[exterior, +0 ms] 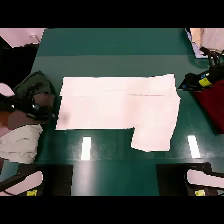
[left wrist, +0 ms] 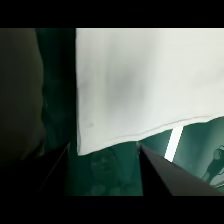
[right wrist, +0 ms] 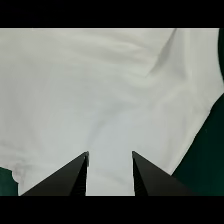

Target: Fold the shirts.

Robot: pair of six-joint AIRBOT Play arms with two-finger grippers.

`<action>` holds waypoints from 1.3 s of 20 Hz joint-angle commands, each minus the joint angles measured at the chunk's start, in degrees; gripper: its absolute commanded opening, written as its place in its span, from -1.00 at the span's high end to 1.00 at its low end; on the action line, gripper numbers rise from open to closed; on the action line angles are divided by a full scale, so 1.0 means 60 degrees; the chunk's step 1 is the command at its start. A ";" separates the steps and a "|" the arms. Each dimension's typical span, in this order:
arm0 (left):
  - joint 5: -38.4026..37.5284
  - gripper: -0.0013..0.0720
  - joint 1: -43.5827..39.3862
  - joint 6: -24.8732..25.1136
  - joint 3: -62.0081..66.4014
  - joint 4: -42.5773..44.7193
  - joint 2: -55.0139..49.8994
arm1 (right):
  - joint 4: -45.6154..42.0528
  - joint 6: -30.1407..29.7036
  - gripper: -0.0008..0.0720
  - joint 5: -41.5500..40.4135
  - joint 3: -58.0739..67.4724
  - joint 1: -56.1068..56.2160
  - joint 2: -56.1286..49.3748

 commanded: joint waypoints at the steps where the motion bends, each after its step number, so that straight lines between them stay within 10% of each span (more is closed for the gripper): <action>1: 0.0557 -0.41 0.0011 -0.0372 -0.1333 -0.0011 0.0393 | 0.0273 -0.0233 0.12 -0.0124 -0.0841 -0.0076 0.0532; 12: 0.1395 -0.40 0.0011 -0.0816 -0.1749 -0.0922 0.0368 | 0.0255 -0.0331 0.12 0.0044 -0.1173 -0.0087 0.0710; 15: 0.1384 0.88 0.0011 -0.0466 -0.1749 -0.1220 0.0368 | 0.0237 -0.0331 0.12 0.0310 -0.1177 -0.0087 0.0710; 26: 0.1264 0.90 0.0011 -0.0233 -0.1668 -0.1140 0.1708 | -0.0645 -0.0277 0.12 0.0696 -0.4736 -0.1045 0.2091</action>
